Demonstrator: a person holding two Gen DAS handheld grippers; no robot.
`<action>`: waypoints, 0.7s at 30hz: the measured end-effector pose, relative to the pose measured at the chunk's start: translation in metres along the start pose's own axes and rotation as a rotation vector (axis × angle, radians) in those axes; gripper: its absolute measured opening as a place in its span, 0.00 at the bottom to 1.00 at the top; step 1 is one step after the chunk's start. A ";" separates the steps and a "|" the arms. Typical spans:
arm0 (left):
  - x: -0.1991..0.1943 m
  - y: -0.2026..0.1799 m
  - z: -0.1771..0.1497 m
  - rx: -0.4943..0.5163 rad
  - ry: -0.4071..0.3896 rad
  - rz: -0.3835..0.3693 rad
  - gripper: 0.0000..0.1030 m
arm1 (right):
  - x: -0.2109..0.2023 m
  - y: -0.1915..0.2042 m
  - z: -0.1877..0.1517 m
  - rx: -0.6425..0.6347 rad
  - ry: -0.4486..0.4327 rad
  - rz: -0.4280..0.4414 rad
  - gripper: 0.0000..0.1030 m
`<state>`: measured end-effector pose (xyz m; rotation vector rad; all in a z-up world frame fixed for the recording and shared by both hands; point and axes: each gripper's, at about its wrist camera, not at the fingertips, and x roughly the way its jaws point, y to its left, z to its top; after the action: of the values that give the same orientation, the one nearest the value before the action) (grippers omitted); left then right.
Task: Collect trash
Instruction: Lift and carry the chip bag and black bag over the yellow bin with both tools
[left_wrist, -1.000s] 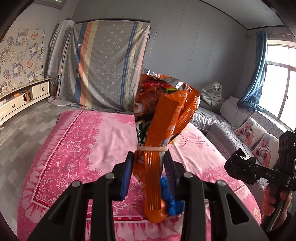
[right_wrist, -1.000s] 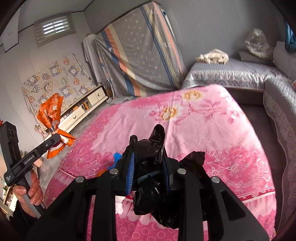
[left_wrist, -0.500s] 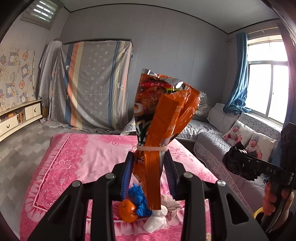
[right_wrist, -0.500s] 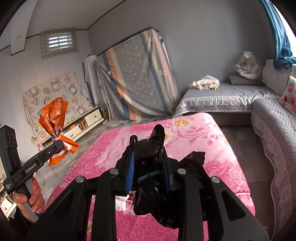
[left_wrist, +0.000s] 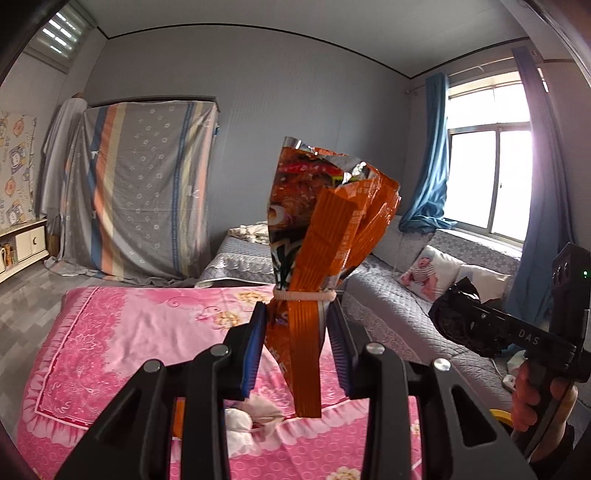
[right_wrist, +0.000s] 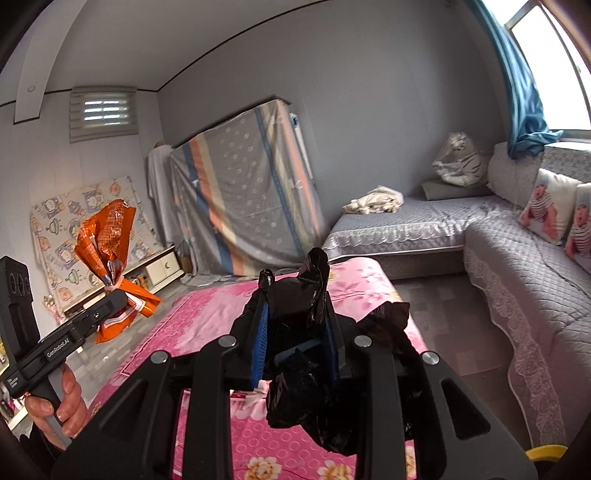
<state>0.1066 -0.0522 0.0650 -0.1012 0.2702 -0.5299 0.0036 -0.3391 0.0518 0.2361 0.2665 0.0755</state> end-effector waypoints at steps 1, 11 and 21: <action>0.000 -0.004 0.000 0.005 -0.002 -0.007 0.31 | -0.007 -0.003 -0.001 -0.003 -0.011 -0.020 0.24; 0.010 -0.059 -0.012 0.055 0.017 -0.152 0.31 | -0.064 -0.039 -0.018 0.040 -0.065 -0.147 0.24; 0.029 -0.108 -0.031 0.090 0.070 -0.270 0.31 | -0.111 -0.085 -0.047 0.121 -0.088 -0.302 0.24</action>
<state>0.0693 -0.1603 0.0469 -0.0313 0.3029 -0.8138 -0.1120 -0.4230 0.0155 0.3158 0.2172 -0.2501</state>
